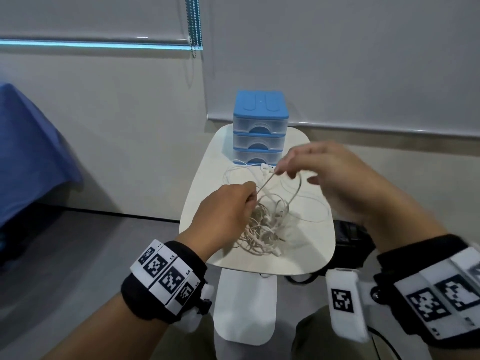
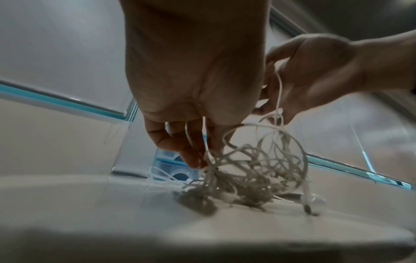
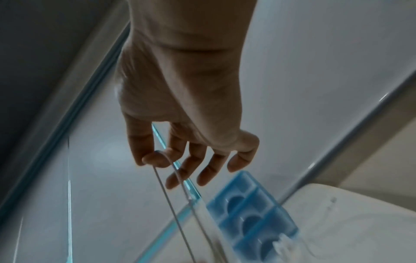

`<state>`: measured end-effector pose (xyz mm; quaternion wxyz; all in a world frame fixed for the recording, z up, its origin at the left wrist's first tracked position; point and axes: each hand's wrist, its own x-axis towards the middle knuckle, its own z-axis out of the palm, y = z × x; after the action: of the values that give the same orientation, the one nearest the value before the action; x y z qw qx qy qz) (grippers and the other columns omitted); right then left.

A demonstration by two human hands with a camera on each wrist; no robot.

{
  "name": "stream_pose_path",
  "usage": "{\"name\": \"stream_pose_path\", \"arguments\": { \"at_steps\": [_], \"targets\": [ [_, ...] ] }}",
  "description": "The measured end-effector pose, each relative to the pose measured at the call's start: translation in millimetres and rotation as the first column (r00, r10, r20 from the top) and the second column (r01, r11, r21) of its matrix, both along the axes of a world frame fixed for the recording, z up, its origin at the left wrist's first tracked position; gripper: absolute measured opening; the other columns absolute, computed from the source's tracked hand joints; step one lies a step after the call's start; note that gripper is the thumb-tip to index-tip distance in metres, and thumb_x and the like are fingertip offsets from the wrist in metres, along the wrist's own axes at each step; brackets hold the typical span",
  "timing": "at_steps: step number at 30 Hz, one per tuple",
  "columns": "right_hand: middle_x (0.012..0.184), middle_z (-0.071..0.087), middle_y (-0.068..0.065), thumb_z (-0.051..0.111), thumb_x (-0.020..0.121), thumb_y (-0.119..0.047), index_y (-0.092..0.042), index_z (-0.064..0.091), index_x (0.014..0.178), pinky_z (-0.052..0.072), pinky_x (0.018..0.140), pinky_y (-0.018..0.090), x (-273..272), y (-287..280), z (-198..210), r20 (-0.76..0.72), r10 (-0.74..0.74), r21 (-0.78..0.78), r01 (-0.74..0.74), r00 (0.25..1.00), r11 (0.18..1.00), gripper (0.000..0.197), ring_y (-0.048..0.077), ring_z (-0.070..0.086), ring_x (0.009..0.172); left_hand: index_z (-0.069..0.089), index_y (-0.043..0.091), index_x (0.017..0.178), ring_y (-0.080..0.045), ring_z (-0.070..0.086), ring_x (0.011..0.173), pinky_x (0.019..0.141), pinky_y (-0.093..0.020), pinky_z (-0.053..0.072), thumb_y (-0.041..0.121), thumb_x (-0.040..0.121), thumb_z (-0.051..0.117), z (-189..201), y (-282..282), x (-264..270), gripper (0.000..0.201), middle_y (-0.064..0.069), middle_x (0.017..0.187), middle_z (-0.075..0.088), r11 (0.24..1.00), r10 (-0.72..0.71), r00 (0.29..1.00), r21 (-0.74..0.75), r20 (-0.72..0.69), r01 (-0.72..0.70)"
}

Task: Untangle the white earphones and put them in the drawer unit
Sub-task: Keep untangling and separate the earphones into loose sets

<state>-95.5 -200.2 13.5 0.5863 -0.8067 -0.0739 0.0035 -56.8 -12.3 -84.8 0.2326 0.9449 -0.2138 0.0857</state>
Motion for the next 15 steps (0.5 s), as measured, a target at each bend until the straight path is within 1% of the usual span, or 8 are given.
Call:
{"name": "stream_pose_path", "arguments": {
  "at_steps": [2,4,7,10,12,13,14,15],
  "targets": [
    [0.080,0.066,-0.004,0.065,0.066,-0.025,-0.003,0.070,0.079,0.033,0.083,0.034,-7.3,-4.8,18.4,0.068,-0.043,0.128,0.034,0.997,0.991,0.026,0.000,0.057,0.078,0.054,0.028,0.087,-0.020,0.060,0.081,0.073,-0.045,0.054,0.027,0.102,0.055,-3.7,4.6,3.4,0.015,0.009,0.088,0.065,1.000,0.023,0.999,-0.004,-0.046,-0.023],
    [0.082,0.064,-0.006,0.066,0.071,-0.024,-0.018,0.065,0.067,0.031,0.083,0.040,-13.1,-11.8,34.0,0.121,-0.074,0.295,0.035,0.990,0.955,0.007,0.008,0.055,0.084,0.055,0.029,0.087,-0.019,0.060,0.083,0.074,-0.043,0.055,0.028,0.102,0.055,-2.5,4.8,4.3,0.015,0.009,0.091,0.066,1.000,0.023,0.999,0.010,-0.048,-0.023],
    [0.082,0.063,-0.006,0.067,0.076,-0.025,-0.024,0.056,0.063,0.032,0.080,0.038,-14.5,-24.5,43.0,0.159,-0.118,0.511,0.021,0.980,0.859,0.017,0.014,0.055,0.092,0.056,0.028,0.091,-0.019,0.059,0.088,0.076,-0.042,0.053,0.030,0.103,0.055,1.2,0.4,3.0,0.012,0.010,0.098,0.062,0.999,0.011,1.000,0.036,-0.013,-0.010],
    [0.079,0.063,-0.001,0.063,0.083,-0.019,-0.022,0.054,0.070,0.048,0.084,0.035,-15.5,-35.1,40.4,0.124,-0.186,0.710,0.044,0.975,0.703,0.016,0.022,0.066,0.099,0.056,0.031,0.093,-0.018,0.059,0.088,0.078,-0.039,0.052,0.034,0.102,0.058,2.7,0.8,3.1,0.009,0.011,0.110,0.052,1.000,-0.006,0.999,0.019,-0.043,0.006],
    [0.072,0.061,0.004,0.054,0.092,-0.012,-0.019,0.050,0.072,0.057,0.087,0.036,-18.4,-40.7,36.9,0.088,-0.192,0.782,0.051,0.977,0.622,0.021,0.027,0.072,0.090,0.057,0.035,0.092,-0.017,0.060,0.089,0.081,-0.036,0.051,0.036,0.100,0.061,4.8,4.2,4.7,0.009,0.012,0.130,0.045,1.000,-0.020,0.994,0.003,-0.108,0.020],
    [0.067,0.057,0.005,0.049,0.095,-0.010,-0.019,0.047,0.071,0.059,0.084,0.035,-20.2,-43.4,35.1,0.067,-0.192,0.795,0.064,0.979,0.604,0.025,0.026,0.071,0.077,0.057,0.036,0.090,-0.016,0.059,0.092,0.083,-0.034,0.050,0.036,0.099,0.062,5.6,6.1,6.8,0.010,0.012,0.140,0.040,0.999,-0.031,0.990,0.003,-0.137,0.032],
    [0.061,0.052,0.004,0.045,0.095,-0.009,-0.019,0.044,0.069,0.060,0.077,0.033,-21.7,-46.0,34.1,0.042,-0.205,0.788,0.094,0.978,0.609,0.028,0.022,0.065,0.062,0.057,0.036,0.088,-0.016,0.059,0.097,0.087,-0.033,0.047,0.035,0.098,0.063,7.3,8.4,9.0,0.012,0.012,0.145,0.037,0.999,-0.055,0.985,-0.009,-0.161,0.054],
    [0.056,0.045,0.002,0.043,0.095,-0.008,-0.019,0.040,0.068,0.058,0.066,0.028,-22.9,-48.3,32.9,0.015,-0.231,0.752,0.141,0.973,0.644,0.030,0.018,0.054,0.049,0.056,0.036,0.085,-0.014,0.057,0.106,0.092,-0.034,0.046,0.034,0.098,0.064,8.9,10.0,12.0,0.015,0.011,0.144,0.040,0.995,-0.097,0.978,-0.035,-0.186,0.092]
  ]
}}
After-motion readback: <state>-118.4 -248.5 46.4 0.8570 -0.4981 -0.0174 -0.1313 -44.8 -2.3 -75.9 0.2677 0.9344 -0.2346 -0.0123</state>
